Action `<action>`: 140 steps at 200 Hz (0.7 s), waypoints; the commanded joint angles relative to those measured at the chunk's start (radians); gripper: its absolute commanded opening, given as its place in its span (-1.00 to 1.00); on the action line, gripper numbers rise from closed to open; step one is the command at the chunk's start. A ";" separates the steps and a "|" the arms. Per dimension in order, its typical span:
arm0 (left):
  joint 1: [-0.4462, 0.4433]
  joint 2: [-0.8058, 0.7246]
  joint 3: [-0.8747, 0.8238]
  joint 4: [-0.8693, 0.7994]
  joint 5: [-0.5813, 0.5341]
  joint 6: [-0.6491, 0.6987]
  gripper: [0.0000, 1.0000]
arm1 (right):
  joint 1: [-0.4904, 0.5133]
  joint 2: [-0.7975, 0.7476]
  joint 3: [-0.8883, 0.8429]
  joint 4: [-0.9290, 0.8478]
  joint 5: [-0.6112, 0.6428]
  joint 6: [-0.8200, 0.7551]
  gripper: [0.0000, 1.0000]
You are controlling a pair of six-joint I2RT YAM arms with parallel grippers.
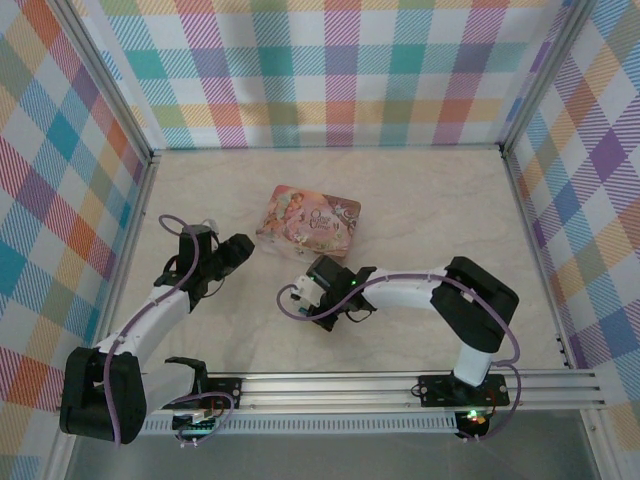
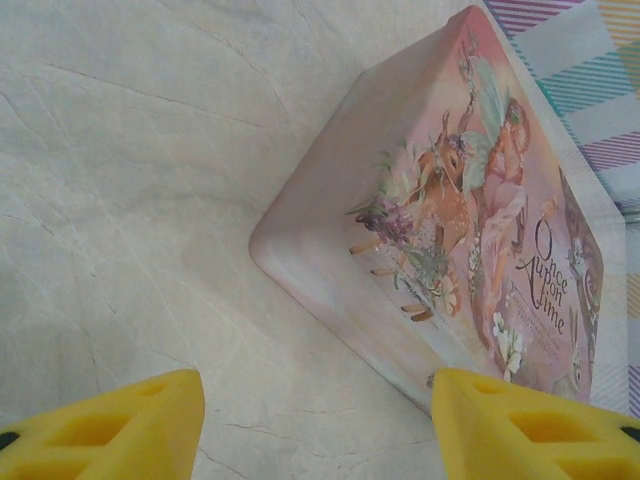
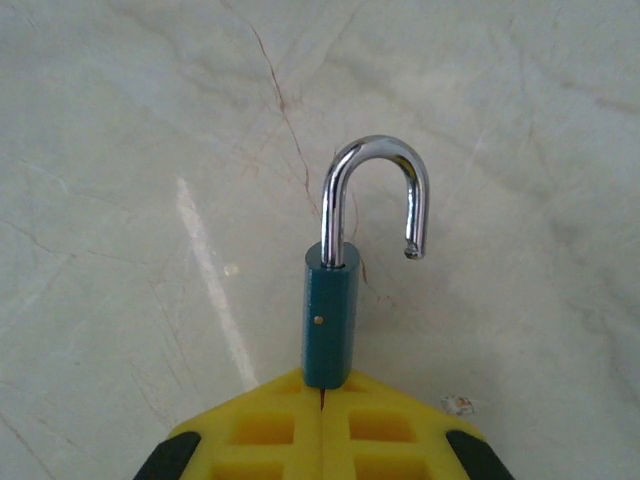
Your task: Unlock the padlock with the key
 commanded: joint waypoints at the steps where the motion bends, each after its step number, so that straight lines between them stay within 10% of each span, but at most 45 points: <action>1: -0.009 -0.012 -0.015 -0.011 0.000 0.018 0.23 | 0.009 0.010 0.001 0.016 -0.008 0.029 -0.73; 82: -0.009 -0.022 0.103 -0.133 -0.050 0.094 0.47 | -0.115 -0.308 0.011 -0.094 0.146 0.121 0.33; 89: -0.008 -0.020 0.124 -0.151 -0.061 0.108 0.97 | -0.140 -0.334 0.011 -0.097 0.158 0.138 0.99; 140: -0.007 -0.004 0.290 -0.304 -0.220 0.243 1.00 | -0.305 -0.484 -0.006 -0.066 0.411 0.268 0.99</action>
